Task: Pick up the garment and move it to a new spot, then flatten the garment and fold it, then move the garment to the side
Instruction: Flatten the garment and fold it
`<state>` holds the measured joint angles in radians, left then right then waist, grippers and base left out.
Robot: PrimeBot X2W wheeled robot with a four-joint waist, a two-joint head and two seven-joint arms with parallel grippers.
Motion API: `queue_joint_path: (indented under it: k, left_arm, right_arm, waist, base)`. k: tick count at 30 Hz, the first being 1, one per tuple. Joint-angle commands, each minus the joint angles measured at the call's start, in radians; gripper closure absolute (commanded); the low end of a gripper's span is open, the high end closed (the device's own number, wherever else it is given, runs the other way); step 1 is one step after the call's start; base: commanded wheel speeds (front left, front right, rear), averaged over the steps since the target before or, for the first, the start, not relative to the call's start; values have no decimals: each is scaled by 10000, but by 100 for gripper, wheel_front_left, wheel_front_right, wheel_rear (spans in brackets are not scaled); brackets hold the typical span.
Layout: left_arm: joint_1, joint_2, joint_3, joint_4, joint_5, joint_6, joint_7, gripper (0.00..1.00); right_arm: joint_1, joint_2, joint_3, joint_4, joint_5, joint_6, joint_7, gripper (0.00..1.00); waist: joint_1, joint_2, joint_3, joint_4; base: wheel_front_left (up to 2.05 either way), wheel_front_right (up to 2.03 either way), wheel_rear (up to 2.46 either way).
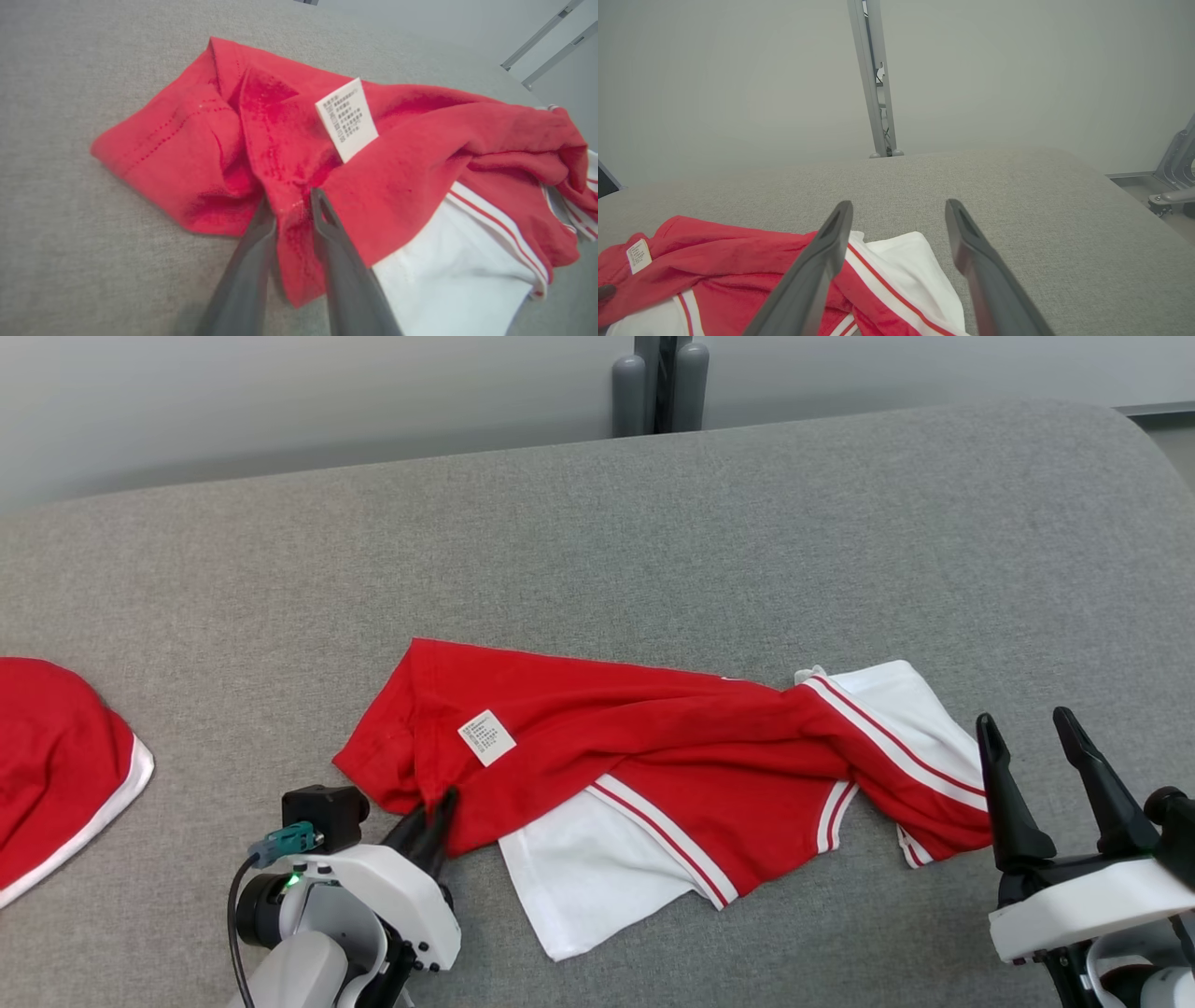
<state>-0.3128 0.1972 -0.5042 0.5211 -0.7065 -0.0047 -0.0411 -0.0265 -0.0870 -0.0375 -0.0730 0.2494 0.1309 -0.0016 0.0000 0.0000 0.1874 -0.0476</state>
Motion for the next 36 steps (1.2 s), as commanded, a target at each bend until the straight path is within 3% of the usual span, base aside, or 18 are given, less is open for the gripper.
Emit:
queue_joint_path:
  k: [1,8,13,22,31,32,34,36]
  left_arm:
    - [-55,59,-11,-101,60,40,-2,100]
    - [293,261,-35,-750,196,467,55,100]
    - [603,548,44,-1785,361,919,99,100]
    - [426,933,-36,-3097,562,1223,559,100]
    - [73,940,-254,-3524,762,1224,659,100]
    - [69,942,-274,-3548,777,1221,636,100]
    - [13,962,-271,-3643,822,1232,578,100]
    - [-7,984,-241,-3766,834,1256,492,100]
  right_arm:
    - [-65,10,-63,35,66,-3,-83,0]
    - [-164,-3,-213,88,110,-3,-96,0]
    - [-645,-480,-405,512,392,-3,40,0]
    - [-2776,-2082,473,3840,1619,-3,304,0]
    - [-4583,-2688,2837,6770,2782,-3,597,0]
    - [-4708,-2709,3046,7013,2960,-3,642,29]
    - [-4867,-2778,3348,7383,3233,-3,573,100]
    - [-4994,-2872,3537,7519,3516,-3,299,100]
  waist:
    - [0,0,-11,7]
    - [0,0,-31,36]
    - [0,0,67,105]
    - [0,0,797,593]
    - [0,0,1383,1032]
    - [0,0,1390,1042]
    - [0,0,1373,1059]
    - [0,0,1304,1046]
  base:
    - [0,0,0]
    - [0,0,0]
    - [0,0,0]
    - [0,0,0]
    - [0,0,0]
    - [0,0,0]
    - [0,0,0]
    - [0,0,0]
